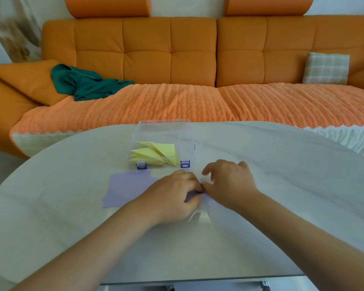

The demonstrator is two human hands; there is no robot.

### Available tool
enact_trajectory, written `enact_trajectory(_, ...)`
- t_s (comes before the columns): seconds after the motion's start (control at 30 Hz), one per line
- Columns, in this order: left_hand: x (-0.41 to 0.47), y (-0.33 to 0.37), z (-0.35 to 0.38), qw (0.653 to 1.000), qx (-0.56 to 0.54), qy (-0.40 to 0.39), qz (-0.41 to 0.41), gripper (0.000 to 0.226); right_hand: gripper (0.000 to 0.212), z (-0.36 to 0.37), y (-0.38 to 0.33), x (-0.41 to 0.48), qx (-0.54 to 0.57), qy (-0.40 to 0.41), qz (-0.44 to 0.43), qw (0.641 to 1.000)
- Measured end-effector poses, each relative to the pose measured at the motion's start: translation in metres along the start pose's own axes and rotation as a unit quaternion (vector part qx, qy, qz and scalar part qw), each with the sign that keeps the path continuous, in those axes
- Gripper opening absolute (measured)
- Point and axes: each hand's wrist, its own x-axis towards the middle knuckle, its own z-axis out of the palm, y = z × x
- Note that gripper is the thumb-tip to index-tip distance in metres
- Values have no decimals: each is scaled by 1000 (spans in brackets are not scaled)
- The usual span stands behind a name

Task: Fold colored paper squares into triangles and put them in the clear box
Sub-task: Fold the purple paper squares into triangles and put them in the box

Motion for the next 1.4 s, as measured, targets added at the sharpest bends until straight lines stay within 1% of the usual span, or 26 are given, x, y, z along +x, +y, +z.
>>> enact_trajectory(0.07,0,1,-1,1000,0,-4,0,30,26,-1,3,-1,-12,19,-43,999)
enact_trajectory(0.1,-1,2,-1,1000,1,-10,0,34,22,-2,3,-1,-26,19,-64,997)
enact_trajectory(0.13,-1,2,-2,1000,3,-14,0,36,18,-3,3,-1,-39,6,-76,996)
enact_trajectory(0.17,-2,3,-2,1000,5,-15,0,36,19,-3,2,-1,-46,-11,-77,996)
enact_trajectory(0.23,-4,4,-2,1000,12,-16,5,33,24,-4,2,0,-35,-47,-58,997)
enact_trajectory(0.27,-5,5,-2,1000,22,-17,11,35,24,-4,2,1,-24,-57,-48,997)
enact_trajectory(0.37,-8,9,-1,995,92,-13,46,42,23,-4,0,3,-2,-71,-22,997)
enact_trajectory(0.47,-11,13,3,987,147,-4,64,43,19,-6,-1,2,18,-84,7,996)
enact_trajectory(0.6,-18,22,9,989,128,-6,70,41,16,-8,-1,1,55,-98,38,993)
enact_trajectory(0.67,-23,26,13,993,106,5,60,45,16,-8,0,1,58,-98,42,993)
enact_trajectory(0.83,-31,32,23,995,97,20,15,51,18,-7,1,-2,61,-83,30,994)
enact_trajectory(1.0,-37,35,27,996,86,30,1,58,19,-2,2,-5,66,-52,15,996)
enact_trajectory(1.07,-39,36,28,996,80,34,1,56,21,0,3,-10,36,-32,-7,999)
enact_trajectory(1.2,-42,37,30,997,67,39,5,54,23,6,7,-29,-4,34,-108,994)
enact_trajectory(1.3,-44,35,31,998,47,45,6,53,25,3,10,-47,-39,51,-168,984)
enact_trajectory(1.4,-46,33,32,998,39,50,9,50,19,-1,17,-63,-38,61,-195,978)
